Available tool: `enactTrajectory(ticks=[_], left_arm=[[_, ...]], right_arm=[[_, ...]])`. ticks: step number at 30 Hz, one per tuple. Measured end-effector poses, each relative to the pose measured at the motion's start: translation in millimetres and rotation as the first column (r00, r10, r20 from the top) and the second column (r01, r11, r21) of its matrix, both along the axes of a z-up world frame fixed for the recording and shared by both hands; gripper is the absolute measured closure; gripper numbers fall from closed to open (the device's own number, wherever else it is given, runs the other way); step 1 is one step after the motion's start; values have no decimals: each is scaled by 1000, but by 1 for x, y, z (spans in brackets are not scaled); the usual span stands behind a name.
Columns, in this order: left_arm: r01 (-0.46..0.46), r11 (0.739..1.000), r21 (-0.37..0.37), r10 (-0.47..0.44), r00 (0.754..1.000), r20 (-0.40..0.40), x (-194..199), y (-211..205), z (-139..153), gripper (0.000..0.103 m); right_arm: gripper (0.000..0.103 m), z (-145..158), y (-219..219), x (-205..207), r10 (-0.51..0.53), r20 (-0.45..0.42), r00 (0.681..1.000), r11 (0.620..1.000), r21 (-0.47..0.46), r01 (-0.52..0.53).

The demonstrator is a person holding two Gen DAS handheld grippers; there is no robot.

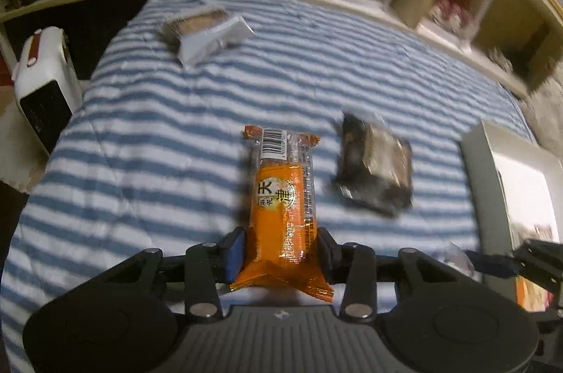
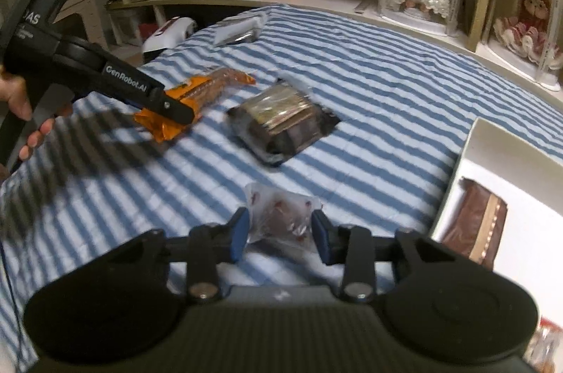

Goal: Organize snacks
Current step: 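Grasp the orange bar with the left gripper while the right gripper grasps the small clear bag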

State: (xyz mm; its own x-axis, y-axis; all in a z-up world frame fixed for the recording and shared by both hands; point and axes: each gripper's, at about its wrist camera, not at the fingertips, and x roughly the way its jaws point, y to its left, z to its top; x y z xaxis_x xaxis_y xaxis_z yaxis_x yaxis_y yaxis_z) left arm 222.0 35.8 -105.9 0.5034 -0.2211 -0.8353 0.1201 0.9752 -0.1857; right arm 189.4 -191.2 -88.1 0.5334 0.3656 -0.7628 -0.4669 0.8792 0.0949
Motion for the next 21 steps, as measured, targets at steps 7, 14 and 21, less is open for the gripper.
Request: enactTrajectory(ticks=[7, 14, 21], left_arm=[[45, 998, 50, -46, 999, 15, -13, -9, 5, 58], [42, 998, 47, -44, 998, 52, -3, -12, 3, 57], [49, 997, 55, -52, 998, 46, 8, -18, -7, 56]], right_arm=[[58, 2, 17, -30, 84, -92, 992, 995, -45, -88], [44, -4, 16, -34, 62, -166, 984, 998, 16, -61], [44, -13, 6, -21, 3, -246, 969, 996, 89, 20]])
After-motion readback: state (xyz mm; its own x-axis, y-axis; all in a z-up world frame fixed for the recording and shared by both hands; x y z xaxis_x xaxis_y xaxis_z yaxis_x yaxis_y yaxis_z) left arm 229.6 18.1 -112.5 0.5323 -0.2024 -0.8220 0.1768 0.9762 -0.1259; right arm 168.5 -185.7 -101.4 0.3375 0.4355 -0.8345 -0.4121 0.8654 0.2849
